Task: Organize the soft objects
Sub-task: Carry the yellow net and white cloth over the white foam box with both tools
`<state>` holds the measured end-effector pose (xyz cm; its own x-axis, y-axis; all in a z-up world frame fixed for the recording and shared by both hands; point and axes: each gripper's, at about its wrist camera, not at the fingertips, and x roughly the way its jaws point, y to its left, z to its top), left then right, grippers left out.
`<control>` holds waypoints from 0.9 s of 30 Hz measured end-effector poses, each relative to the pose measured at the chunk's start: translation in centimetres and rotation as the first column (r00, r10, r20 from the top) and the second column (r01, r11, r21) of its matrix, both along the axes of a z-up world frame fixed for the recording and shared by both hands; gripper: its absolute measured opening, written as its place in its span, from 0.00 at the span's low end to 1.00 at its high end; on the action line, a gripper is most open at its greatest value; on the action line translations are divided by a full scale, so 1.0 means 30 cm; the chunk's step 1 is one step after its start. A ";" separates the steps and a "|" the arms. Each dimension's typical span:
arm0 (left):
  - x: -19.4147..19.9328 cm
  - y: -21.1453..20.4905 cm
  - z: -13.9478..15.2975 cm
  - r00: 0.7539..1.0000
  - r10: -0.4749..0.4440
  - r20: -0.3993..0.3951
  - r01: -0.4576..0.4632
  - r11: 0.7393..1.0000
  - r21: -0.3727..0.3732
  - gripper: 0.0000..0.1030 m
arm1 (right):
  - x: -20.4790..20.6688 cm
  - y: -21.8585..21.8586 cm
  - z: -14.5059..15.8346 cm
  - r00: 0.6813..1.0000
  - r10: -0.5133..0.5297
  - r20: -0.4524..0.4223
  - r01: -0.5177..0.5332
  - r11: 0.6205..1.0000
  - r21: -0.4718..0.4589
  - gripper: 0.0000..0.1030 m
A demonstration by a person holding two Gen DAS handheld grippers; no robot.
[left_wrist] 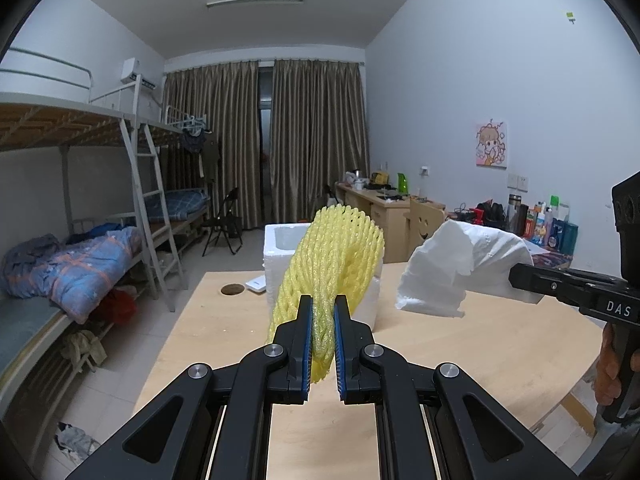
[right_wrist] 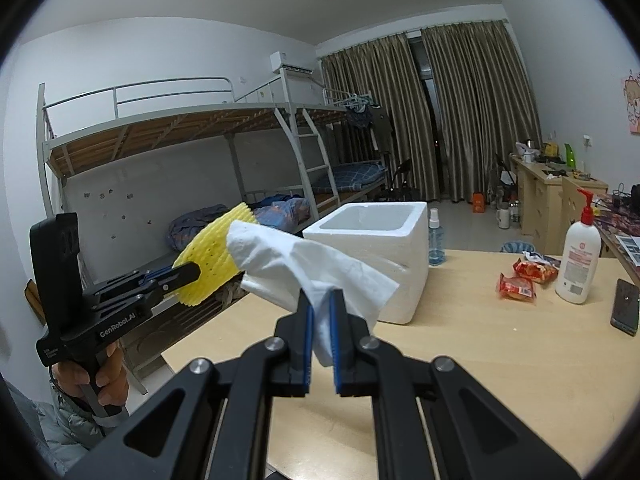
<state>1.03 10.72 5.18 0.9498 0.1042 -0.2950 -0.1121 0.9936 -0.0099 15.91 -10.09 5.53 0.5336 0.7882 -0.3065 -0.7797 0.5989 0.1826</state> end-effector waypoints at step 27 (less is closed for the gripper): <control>0.148 0.063 0.038 1.000 0.005 -0.010 -0.005 1.000 0.001 0.10 | 0.065 0.085 0.066 1.000 0.005 0.010 -0.005 0.999 -0.033 0.10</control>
<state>5.47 12.61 6.32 0.9462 0.1097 -0.3045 -0.1176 0.9930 -0.0074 17.86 -7.55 7.52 0.5330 0.7802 -0.3274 -0.7843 0.6008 0.1548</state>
